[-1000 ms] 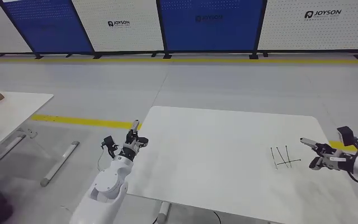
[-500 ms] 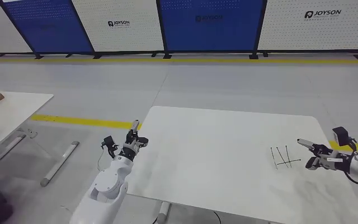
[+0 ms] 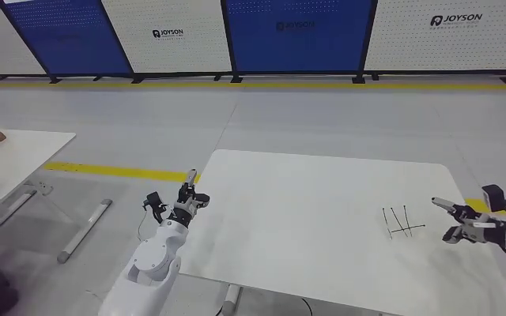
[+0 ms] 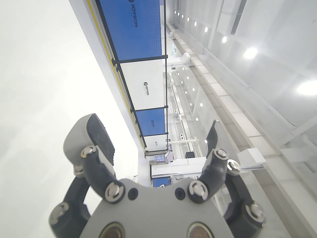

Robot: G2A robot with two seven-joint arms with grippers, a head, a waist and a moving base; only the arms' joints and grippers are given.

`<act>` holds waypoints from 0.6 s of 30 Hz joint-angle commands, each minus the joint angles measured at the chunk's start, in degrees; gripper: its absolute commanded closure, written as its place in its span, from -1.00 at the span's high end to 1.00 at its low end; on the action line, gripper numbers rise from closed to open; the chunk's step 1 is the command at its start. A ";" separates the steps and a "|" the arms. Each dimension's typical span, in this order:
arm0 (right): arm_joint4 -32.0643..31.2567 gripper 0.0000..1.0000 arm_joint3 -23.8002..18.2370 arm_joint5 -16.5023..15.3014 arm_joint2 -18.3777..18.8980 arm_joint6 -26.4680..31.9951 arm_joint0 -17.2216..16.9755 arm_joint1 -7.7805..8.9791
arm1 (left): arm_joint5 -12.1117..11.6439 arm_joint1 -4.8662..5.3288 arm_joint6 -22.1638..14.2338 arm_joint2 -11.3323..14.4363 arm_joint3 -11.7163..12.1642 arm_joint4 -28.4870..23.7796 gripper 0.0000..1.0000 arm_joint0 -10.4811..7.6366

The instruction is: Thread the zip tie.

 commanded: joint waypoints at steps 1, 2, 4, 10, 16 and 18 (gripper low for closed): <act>-1.41 1.00 1.42 -1.06 -2.29 0.39 1.49 -0.19 | 0.00 0.00 0.00 0.00 0.00 0.00 1.00 0.00; -2.22 1.00 1.98 -2.24 -3.60 0.68 2.22 -0.32 | 0.00 0.00 0.00 0.00 0.00 0.00 1.00 0.00; -2.00 1.00 4.37 -5.73 -5.51 1.82 4.06 -0.59 | 0.00 0.00 0.00 0.00 0.00 0.00 1.00 0.00; -1.99 1.00 5.22 -6.51 -5.70 1.56 4.62 -0.60 | 0.00 0.00 0.00 0.00 0.00 0.00 1.00 0.00; -1.99 1.00 5.22 -6.51 -5.70 1.56 4.62 -0.60 | 0.00 0.00 0.00 0.00 0.00 0.00 1.00 0.00; -2.41 1.00 5.09 -6.66 -6.12 1.33 4.47 -0.66 | 0.00 0.00 0.00 0.00 0.00 0.00 1.00 0.00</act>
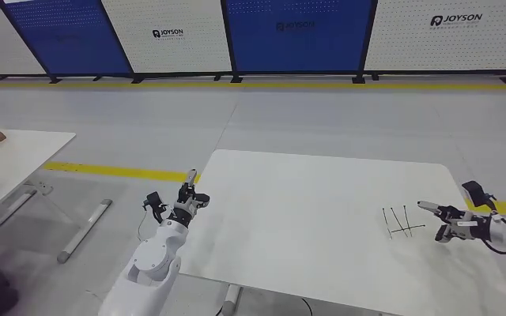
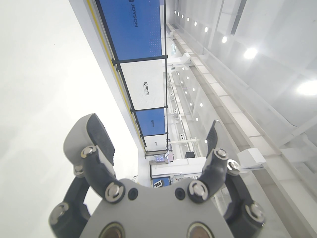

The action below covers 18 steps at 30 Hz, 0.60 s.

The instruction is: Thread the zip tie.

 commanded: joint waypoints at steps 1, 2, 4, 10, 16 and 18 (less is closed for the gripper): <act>-1.43 1.00 -0.33 -0.11 -1.53 -1.42 -0.16 -0.23 | 0.00 0.00 0.00 0.00 0.00 0.00 1.00 0.00; -2.32 1.00 -0.38 0.17 -2.62 -2.76 0.40 -0.43 | 0.00 0.00 0.00 0.00 0.00 0.00 1.00 0.00; -2.97 1.00 0.27 0.05 -3.77 -3.74 1.52 -0.63 | 0.00 0.00 0.00 0.00 0.00 0.00 1.00 0.00; -5.78 1.00 3.33 0.18 -6.50 -3.11 5.18 -0.89 | 0.00 0.00 0.00 0.00 0.00 0.00 1.00 0.00; -5.78 1.00 3.33 0.18 -6.50 -3.11 5.18 -0.89 | 0.00 0.00 0.00 0.00 0.00 0.00 1.00 0.00; -5.72 1.00 3.34 0.12 -6.54 -3.42 4.99 -0.91 | 0.00 0.00 0.00 0.00 0.00 0.00 1.00 0.00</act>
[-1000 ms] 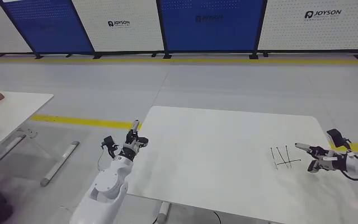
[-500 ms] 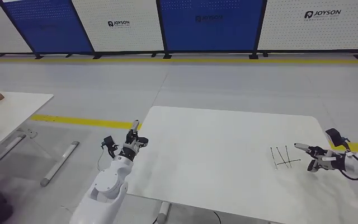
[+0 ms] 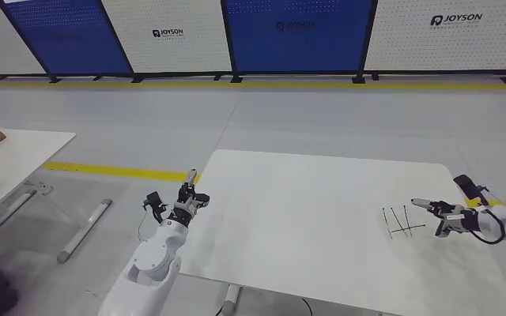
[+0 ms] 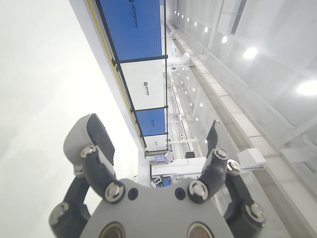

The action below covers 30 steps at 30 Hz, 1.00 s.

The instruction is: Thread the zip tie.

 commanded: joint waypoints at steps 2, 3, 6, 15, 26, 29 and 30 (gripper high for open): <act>0.91 1.00 -0.41 -0.24 -0.31 -0.72 -0.91 -0.09 | 0.00 0.00 0.00 0.00 0.00 0.00 1.00 0.00; 1.09 1.00 -0.50 -0.39 -0.41 -0.55 -1.01 -0.07 | 0.00 0.00 0.00 0.00 0.00 0.00 1.00 0.00; 0.48 1.00 -0.82 -0.36 -1.27 -0.45 -1.05 -0.06 | 0.00 0.00 0.00 0.00 0.00 0.00 1.00 0.00; 0.35 0.14 0.98 -1.06 -2.01 -0.25 -0.70 0.26 | 0.00 0.00 0.00 0.00 0.00 0.00 1.00 0.00; 1.27 -0.26 2.76 -1.44 -2.84 -0.06 0.17 0.45 | 0.00 0.00 0.00 0.00 0.00 0.00 1.00 0.00; 1.28 -0.24 3.19 -1.42 -2.77 -0.05 0.36 0.63 | 0.00 0.00 0.00 0.00 0.00 0.00 1.00 0.00; 0.80 -0.30 3.20 -1.38 -2.90 -0.08 0.40 0.70 | 0.00 0.00 0.00 0.00 0.00 0.00 1.00 0.00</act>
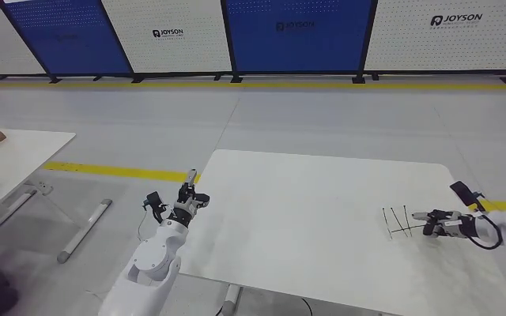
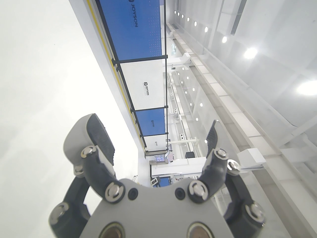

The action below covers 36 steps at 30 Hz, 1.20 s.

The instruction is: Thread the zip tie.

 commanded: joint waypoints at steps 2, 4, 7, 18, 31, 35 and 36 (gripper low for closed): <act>-0.58 -0.28 0.18 0.17 -0.25 -0.09 0.07 0.14 | 0.00 0.00 0.00 0.00 0.00 0.00 1.00 0.00; -0.63 -0.30 0.33 0.21 -0.37 -0.14 0.16 0.19 | 0.00 0.00 0.00 0.00 0.00 0.00 1.00 0.00; -0.57 -0.42 0.72 0.22 -0.58 -0.21 0.38 0.26 | 0.00 0.00 0.00 0.00 0.00 0.00 1.00 0.00; -0.53 -0.80 1.41 0.32 -1.43 -0.51 1.22 0.45 | 0.00 0.00 0.00 0.00 0.00 0.00 1.00 0.00; 1.33 -1.00 1.89 -1.26 -1.18 -0.46 1.32 0.90 | 0.00 0.00 0.00 0.00 0.00 0.00 1.00 0.00; 2.50 -1.00 1.20 -2.17 0.05 -0.76 0.56 1.40 | 0.00 0.00 0.00 0.00 0.00 0.00 1.00 0.00; 3.10 -1.00 0.83 -2.54 0.54 -0.47 0.21 1.59 | 0.00 0.00 0.00 0.00 0.00 0.00 1.00 0.00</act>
